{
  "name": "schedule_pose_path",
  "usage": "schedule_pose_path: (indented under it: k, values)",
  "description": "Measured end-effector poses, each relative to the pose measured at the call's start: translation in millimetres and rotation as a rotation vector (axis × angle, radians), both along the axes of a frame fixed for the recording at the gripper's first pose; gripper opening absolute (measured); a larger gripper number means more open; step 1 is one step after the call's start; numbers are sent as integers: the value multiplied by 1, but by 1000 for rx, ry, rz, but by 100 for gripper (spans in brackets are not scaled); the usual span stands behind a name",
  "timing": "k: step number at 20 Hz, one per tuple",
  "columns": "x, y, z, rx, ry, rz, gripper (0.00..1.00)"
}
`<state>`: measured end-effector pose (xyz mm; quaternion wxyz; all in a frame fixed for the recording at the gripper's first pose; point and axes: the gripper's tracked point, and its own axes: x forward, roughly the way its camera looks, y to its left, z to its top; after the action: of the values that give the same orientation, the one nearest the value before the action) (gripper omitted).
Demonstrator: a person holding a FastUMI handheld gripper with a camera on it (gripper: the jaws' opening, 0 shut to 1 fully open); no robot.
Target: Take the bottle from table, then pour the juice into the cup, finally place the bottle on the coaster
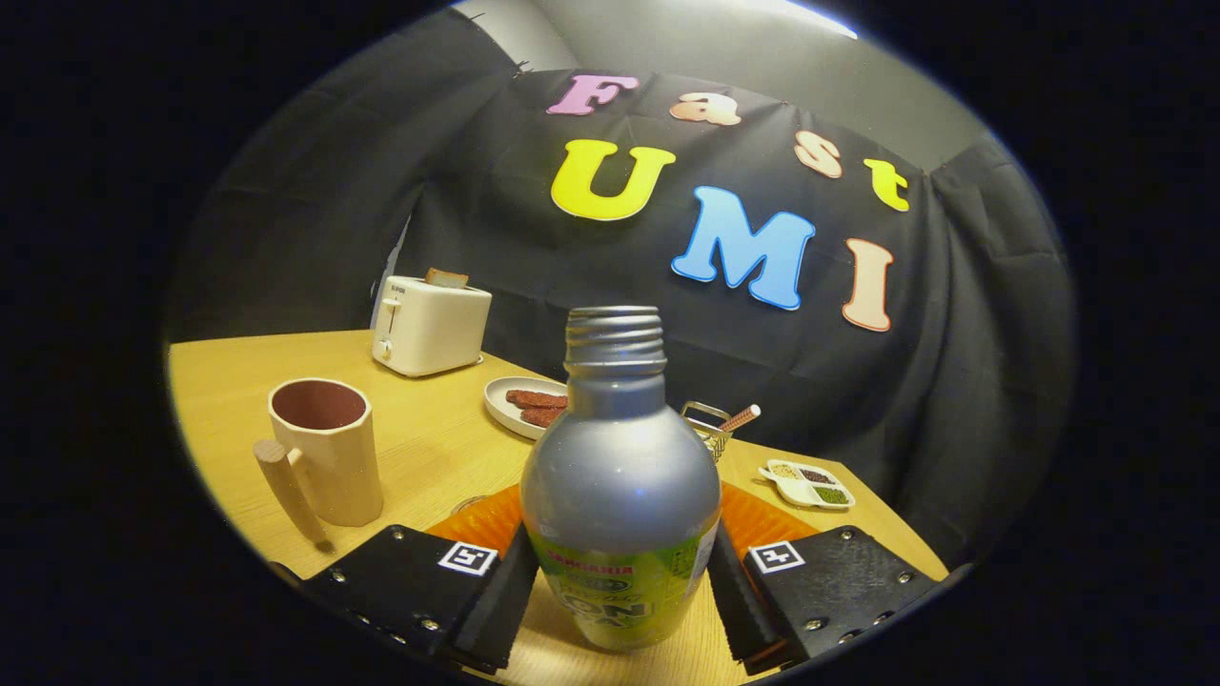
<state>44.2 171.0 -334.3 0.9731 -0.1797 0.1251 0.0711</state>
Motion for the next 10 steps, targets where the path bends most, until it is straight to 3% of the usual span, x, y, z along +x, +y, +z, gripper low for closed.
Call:
schedule_pose_path:
  k: [10]
  values:
    - [14,49,3,-340,-31,147,81]
